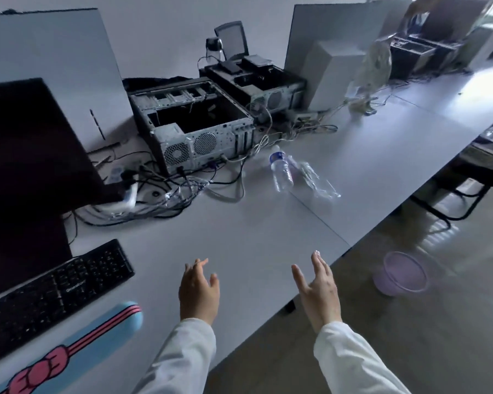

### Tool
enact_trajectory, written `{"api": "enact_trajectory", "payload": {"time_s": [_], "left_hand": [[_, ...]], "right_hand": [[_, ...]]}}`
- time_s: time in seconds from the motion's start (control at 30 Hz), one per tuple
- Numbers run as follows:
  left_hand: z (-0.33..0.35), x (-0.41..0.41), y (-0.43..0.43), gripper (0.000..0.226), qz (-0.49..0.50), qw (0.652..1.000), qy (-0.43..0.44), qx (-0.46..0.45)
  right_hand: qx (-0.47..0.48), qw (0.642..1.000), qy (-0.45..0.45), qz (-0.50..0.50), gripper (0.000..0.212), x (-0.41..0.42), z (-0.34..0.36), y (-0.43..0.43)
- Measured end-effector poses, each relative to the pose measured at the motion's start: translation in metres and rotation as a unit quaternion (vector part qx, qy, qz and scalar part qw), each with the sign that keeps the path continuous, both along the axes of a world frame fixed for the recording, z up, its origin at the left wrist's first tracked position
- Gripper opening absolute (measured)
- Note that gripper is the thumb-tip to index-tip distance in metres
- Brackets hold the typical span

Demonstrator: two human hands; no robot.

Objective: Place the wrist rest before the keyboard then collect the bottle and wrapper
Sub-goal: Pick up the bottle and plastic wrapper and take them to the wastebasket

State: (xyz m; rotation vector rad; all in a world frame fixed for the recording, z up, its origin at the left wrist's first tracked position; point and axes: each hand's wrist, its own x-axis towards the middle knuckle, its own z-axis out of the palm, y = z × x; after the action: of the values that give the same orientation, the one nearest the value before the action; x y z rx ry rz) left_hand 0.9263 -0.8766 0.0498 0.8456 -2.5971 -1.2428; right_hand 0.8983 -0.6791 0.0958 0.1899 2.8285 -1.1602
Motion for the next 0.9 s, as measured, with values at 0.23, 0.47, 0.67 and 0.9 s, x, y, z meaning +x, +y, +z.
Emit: {"api": "enact_trajectory", "payload": {"time_s": [0.23, 0.47, 0.67, 0.9], "left_hand": [[0.015, -0.067, 0.075, 0.038, -0.054, 0.998, -0.025, 0.016], [0.019, -0.14, 0.107, 0.04, -0.077, 0.996, -0.039, 0.003], [0.017, -0.226, 0.121, 0.041, -0.07, 0.997, -0.024, 0.013], [0.003, -0.31, 0.125, 0.046, -0.039, 0.997, -0.046, 0.038]], "right_hand": [[-0.057, 0.996, 0.0, -0.067, 0.072, -0.045, 0.008, 0.073], [-0.061, 0.994, 0.003, -0.096, 0.079, -0.104, 0.001, 0.104], [-0.026, 0.995, 0.01, -0.095, 0.08, -0.182, -0.002, 0.117], [0.025, 0.995, -0.012, -0.091, 0.086, -0.274, -0.018, 0.114]]}}
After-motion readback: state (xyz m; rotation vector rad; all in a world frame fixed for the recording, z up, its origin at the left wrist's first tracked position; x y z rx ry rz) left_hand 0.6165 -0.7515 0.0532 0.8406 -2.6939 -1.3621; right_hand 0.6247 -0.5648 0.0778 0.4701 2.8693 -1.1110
